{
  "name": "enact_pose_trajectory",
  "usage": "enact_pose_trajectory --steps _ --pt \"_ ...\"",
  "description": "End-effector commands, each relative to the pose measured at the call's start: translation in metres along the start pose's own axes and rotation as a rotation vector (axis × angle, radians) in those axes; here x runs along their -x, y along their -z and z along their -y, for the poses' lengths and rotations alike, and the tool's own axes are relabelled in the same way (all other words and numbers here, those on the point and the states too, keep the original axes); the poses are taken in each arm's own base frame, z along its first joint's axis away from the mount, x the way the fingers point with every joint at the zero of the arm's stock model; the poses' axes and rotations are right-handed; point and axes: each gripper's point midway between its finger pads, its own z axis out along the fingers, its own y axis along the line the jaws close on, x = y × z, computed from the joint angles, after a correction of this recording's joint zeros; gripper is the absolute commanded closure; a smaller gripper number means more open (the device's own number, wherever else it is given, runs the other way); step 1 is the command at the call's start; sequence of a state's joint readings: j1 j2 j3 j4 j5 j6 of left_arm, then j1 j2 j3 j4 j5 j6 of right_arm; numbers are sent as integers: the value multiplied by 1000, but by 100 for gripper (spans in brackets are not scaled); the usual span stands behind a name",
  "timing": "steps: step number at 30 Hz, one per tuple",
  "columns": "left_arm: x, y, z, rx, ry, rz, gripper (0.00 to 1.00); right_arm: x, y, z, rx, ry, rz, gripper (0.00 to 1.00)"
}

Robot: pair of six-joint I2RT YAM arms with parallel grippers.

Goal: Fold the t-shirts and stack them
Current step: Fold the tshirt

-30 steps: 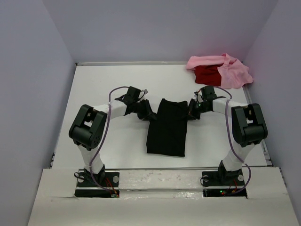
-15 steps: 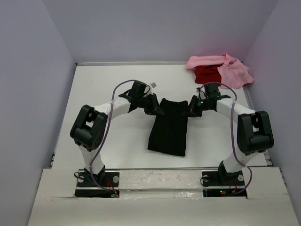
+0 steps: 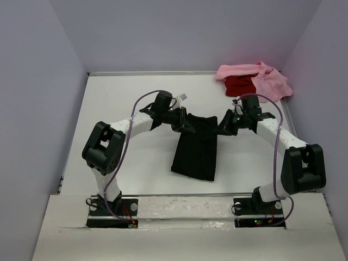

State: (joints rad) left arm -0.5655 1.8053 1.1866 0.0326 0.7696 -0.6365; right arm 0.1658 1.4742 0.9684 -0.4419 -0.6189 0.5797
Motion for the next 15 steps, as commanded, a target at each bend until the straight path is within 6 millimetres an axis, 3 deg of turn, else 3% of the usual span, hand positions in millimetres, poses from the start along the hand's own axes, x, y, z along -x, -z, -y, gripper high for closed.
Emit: enact_pose_trajectory --steps 1,7,15 --pt "5 3 31 -109 -82 -8 80 -5 7 -1 -27 -10 15 100" --pt "-4 -12 9 -83 -25 -50 78 -9 -6 19 -84 -47 -26 100" --pt "-10 -25 -14 -44 -7 -82 79 3 -15 30 -141 -35 -9 100"
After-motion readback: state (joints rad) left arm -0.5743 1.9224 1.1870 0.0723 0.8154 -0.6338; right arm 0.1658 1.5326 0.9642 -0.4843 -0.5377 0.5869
